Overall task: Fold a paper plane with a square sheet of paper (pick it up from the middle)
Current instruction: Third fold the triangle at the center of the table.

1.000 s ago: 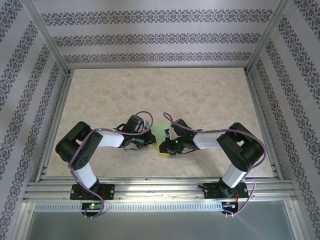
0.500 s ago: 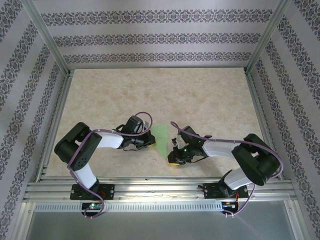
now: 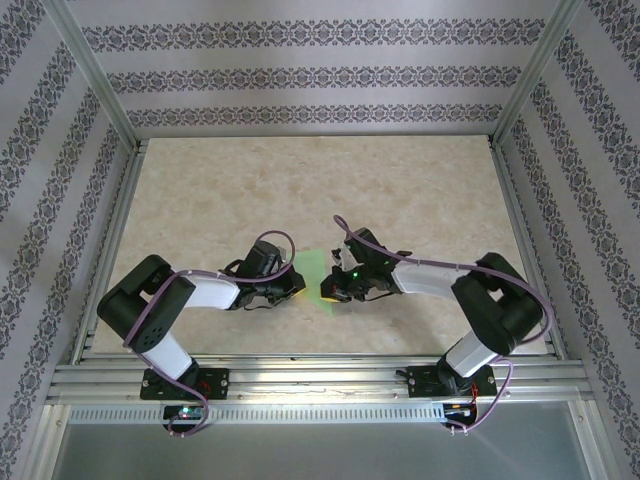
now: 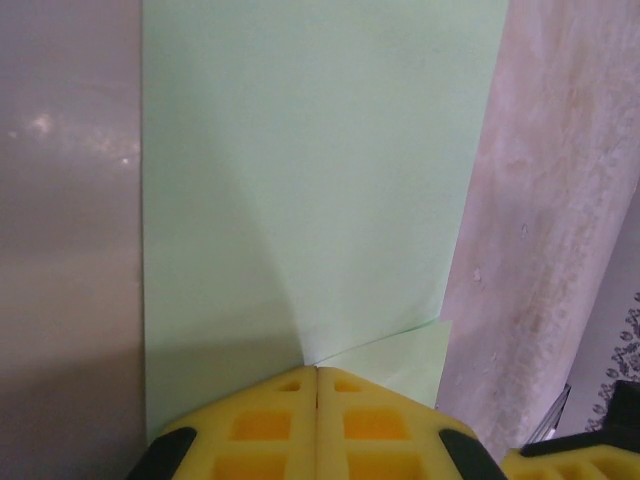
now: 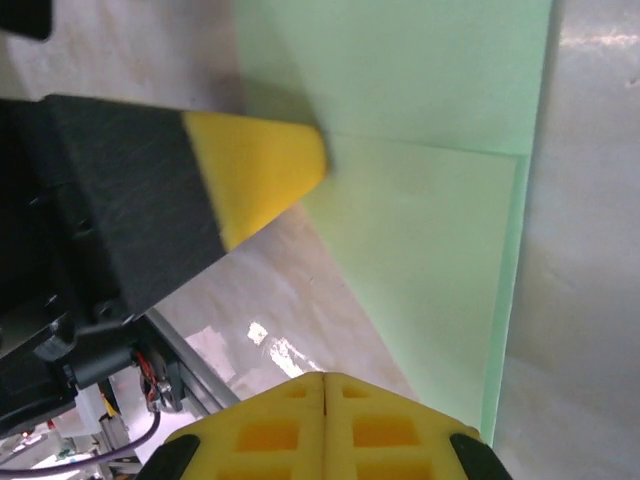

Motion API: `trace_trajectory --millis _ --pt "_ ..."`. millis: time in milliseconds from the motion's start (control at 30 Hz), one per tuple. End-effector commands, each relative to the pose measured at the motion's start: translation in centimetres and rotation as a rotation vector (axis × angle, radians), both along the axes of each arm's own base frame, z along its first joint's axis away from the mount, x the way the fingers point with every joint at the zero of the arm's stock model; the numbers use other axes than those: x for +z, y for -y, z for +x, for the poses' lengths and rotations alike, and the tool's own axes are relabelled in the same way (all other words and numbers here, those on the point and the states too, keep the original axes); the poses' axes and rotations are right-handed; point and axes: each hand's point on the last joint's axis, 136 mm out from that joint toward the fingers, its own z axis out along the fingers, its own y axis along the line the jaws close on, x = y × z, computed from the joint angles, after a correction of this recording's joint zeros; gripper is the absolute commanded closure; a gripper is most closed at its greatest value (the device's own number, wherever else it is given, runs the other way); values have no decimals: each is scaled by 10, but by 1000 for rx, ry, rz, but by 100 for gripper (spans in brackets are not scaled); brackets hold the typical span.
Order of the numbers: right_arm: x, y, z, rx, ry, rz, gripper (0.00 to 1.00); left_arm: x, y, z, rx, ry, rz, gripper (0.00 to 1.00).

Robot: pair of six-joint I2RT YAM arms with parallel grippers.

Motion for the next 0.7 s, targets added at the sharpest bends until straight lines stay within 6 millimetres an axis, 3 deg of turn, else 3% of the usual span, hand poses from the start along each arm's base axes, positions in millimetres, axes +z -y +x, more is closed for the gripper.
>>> trace_trajectory --millis 0,200,300,433,667 --pt "-3 -7 7 -9 2 1 97 -21 -22 -11 68 -55 104 100" --pt "-40 21 -14 -14 -64 -101 99 -10 -16 -6 35 -12 79 100" --pt "-49 29 -24 -7 -80 -126 99 -5 -10 -4 11 1 69 100" --pt "-53 36 -26 -6 -79 -154 99 6 -2 0 -24 28 45 96" --pt "-52 36 -23 -12 -67 -166 99 50 8 -2 -40 174 32 88"
